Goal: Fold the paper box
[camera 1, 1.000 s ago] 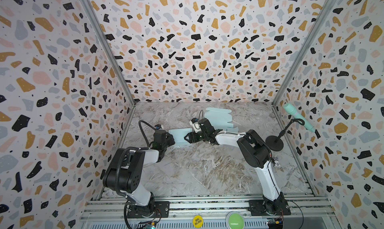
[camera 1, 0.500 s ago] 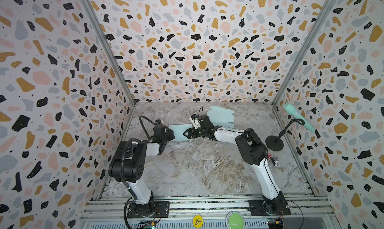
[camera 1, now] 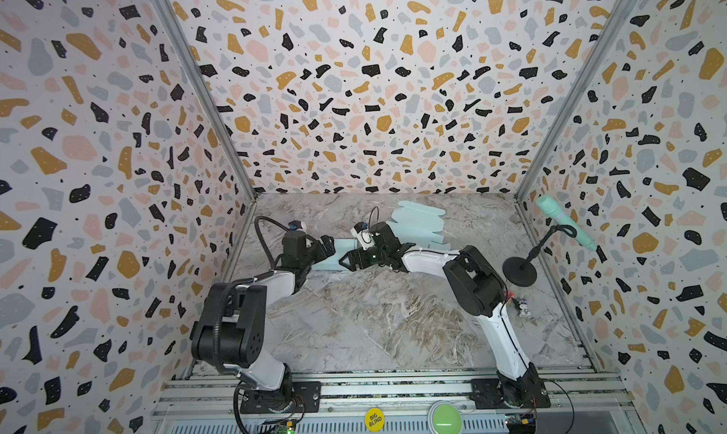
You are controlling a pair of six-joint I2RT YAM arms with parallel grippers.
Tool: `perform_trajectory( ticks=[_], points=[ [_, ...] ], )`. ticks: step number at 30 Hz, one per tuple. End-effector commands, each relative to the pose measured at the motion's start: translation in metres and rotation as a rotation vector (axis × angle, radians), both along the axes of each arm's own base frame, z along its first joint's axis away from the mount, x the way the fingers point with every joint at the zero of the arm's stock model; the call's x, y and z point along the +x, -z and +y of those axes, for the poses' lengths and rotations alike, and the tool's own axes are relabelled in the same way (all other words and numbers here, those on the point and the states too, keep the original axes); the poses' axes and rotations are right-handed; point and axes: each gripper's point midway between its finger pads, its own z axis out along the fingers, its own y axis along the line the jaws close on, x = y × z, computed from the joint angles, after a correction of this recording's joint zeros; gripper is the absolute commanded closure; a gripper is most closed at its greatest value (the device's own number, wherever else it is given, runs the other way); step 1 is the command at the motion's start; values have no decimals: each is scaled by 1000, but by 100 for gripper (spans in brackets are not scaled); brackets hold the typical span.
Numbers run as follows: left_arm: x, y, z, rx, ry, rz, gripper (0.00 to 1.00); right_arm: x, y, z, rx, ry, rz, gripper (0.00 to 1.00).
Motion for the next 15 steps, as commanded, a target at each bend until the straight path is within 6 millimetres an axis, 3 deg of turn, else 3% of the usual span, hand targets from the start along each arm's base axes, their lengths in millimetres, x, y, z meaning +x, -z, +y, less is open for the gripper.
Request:
perform_trajectory(
  ticks=[1, 7, 11, 15],
  points=[
    [-14, -5, 4, 40, 14, -2, 0, -3, -50, 4, 81, -11, -62, 6],
    [-47, -11, 3, 10, 30, -25, 0, -14, -57, -4, 94, -1, -67, 6],
    [-75, -25, -14, -36, 92, -69, 0, -19, -66, -6, 89, 0, -87, 6],
    [-99, -33, -15, -63, 102, -103, 0, -20, -77, -15, 81, 10, -112, 5]
  ],
)
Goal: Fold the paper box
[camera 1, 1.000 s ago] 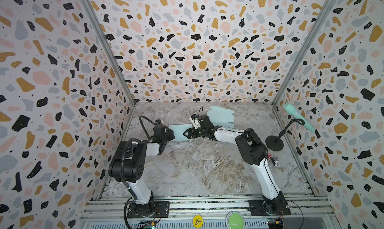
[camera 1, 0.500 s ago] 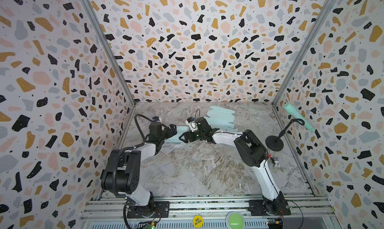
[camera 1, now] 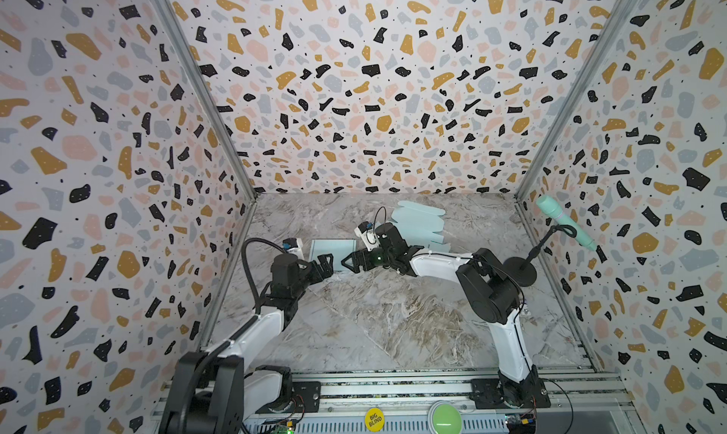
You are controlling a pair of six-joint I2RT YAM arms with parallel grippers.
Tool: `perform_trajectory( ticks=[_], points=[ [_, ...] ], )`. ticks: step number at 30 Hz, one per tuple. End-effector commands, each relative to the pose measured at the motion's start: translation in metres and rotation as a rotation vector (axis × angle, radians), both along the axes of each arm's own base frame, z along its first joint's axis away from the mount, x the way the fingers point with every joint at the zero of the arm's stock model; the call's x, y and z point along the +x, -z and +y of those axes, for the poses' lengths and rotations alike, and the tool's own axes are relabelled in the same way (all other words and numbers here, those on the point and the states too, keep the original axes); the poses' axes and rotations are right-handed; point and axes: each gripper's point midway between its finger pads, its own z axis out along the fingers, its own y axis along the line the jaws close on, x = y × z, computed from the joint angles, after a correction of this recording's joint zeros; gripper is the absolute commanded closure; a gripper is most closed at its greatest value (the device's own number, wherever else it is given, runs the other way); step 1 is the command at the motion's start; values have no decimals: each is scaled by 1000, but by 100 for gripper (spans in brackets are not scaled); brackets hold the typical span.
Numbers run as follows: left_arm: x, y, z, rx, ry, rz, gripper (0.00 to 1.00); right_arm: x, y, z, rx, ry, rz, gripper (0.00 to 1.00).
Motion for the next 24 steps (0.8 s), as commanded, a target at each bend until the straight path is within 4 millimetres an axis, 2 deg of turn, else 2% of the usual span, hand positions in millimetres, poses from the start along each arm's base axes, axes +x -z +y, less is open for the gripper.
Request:
perform_trajectory(
  ticks=[1, 6, 9, 11, 15, 19, 21, 24],
  points=[
    [-16, -11, -10, -42, 43, -38, 0, 1, -47, -4, 42, 2, -88, 5],
    [-38, -2, -39, -67, 135, -29, 0, 12, -61, -23, -45, 42, -164, 6],
    [-45, 9, -52, -75, 164, -14, 0, 26, -57, -43, -122, 86, -187, 7],
    [-45, 17, -57, -79, 171, -2, 4, 38, -53, -58, -163, 122, -198, 8],
    [-34, 26, -60, -98, 156, 5, 20, 62, -36, -80, -237, 182, -196, 10],
    [-17, 39, -65, -86, 148, 37, 40, 74, -18, -81, -268, 184, -182, 13],
    [-8, 50, -65, -67, 141, 63, 46, 78, -9, -78, -285, 179, -176, 13],
    [5, 59, -64, -52, 120, 78, 50, 84, 2, -78, -317, 181, -174, 14]
  ],
)
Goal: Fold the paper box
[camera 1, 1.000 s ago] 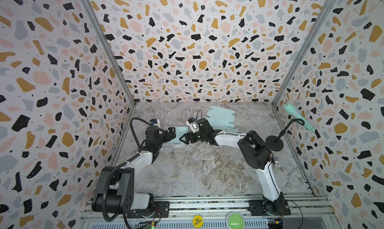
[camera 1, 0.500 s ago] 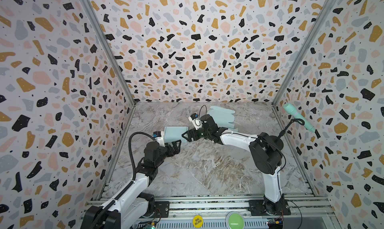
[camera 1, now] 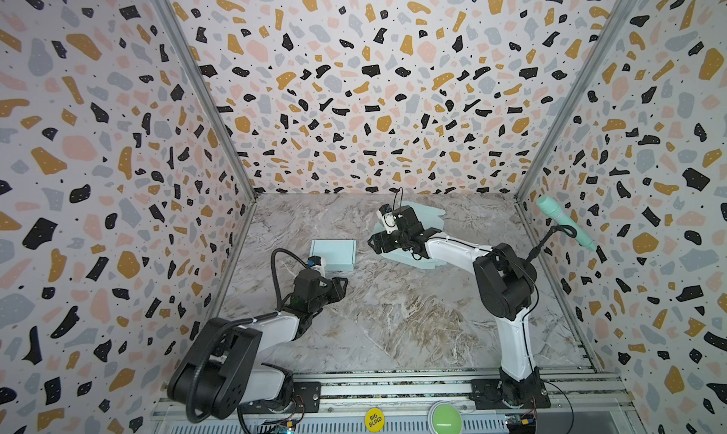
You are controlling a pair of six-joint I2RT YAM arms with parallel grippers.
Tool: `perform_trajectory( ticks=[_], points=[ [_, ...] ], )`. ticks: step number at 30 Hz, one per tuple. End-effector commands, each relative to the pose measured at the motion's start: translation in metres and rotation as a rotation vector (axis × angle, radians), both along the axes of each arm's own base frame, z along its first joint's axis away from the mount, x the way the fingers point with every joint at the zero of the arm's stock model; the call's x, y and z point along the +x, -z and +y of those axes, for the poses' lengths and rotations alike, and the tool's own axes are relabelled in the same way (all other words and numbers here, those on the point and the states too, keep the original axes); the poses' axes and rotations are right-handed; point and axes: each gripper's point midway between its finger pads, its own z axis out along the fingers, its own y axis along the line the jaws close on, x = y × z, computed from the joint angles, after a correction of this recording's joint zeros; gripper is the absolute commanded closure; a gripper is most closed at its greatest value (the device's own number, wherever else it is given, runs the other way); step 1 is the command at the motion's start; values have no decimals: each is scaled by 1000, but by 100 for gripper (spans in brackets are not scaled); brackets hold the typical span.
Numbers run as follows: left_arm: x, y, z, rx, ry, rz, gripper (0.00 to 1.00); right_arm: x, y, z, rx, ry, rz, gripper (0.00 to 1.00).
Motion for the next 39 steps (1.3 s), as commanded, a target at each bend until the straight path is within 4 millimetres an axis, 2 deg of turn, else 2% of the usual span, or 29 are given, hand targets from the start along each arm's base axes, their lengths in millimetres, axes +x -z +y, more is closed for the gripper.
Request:
perform_trajectory(
  ticks=[1, 7, 15, 26, 32, 39],
  points=[
    [29, -19, -1, -9, -27, -96, 50, 1, 1, 1, -50, -10, -10, 14],
    [53, -10, 6, 24, -61, -75, 53, -3, 21, -6, -96, -9, 4, 17],
    [86, -3, 6, 56, -60, -67, 53, -9, 44, -18, -156, 9, 8, 22],
    [115, 7, 8, 49, -72, -60, 54, -6, 49, -28, -212, 23, -10, 31],
    [112, -2, 5, 24, -49, -80, 53, -10, 49, -23, -223, 9, -17, 34],
    [78, -24, 11, 8, -41, -108, 50, -13, 55, -12, -258, 0, -24, 36]
  ],
)
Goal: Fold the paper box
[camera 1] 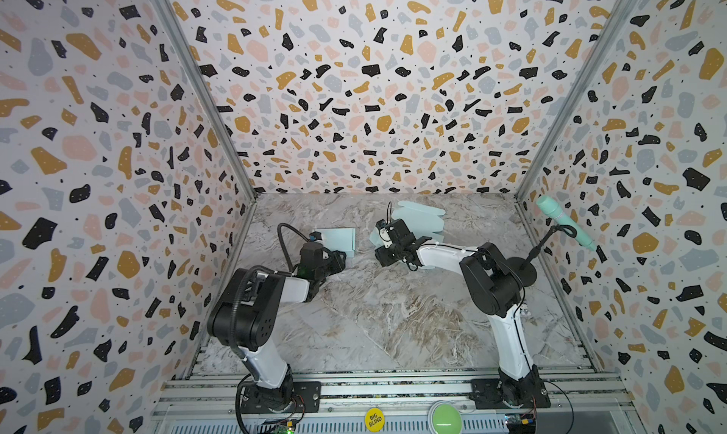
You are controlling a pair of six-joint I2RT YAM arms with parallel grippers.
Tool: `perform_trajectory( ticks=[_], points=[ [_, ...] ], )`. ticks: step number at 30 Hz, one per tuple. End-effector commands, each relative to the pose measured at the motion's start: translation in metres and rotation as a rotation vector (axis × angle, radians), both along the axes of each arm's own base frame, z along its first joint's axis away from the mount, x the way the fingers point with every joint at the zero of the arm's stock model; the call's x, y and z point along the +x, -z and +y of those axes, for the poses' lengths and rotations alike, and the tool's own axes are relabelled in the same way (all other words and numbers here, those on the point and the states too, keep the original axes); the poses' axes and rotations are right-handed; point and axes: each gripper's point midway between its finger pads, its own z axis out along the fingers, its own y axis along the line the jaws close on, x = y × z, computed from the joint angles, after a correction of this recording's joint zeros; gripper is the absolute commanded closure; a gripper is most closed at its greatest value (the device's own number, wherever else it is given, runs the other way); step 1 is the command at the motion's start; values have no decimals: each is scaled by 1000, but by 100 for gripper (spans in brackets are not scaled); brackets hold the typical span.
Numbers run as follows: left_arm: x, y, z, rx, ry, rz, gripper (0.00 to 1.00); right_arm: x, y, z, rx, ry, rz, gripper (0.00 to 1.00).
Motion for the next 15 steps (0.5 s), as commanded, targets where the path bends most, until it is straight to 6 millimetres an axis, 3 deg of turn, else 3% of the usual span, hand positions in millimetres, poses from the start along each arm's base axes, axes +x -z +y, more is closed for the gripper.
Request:
perform_trajectory(
  ticks=[1, 15],
  points=[
    [-14, -17, 1, -17, 18, -43, 50, 1, -2, 5, -25, -5, -8, 36],
    [-109, -46, 15, -44, 9, -96, 45, -11, 0, 1, -23, 1, 3, 48]
  ],
)
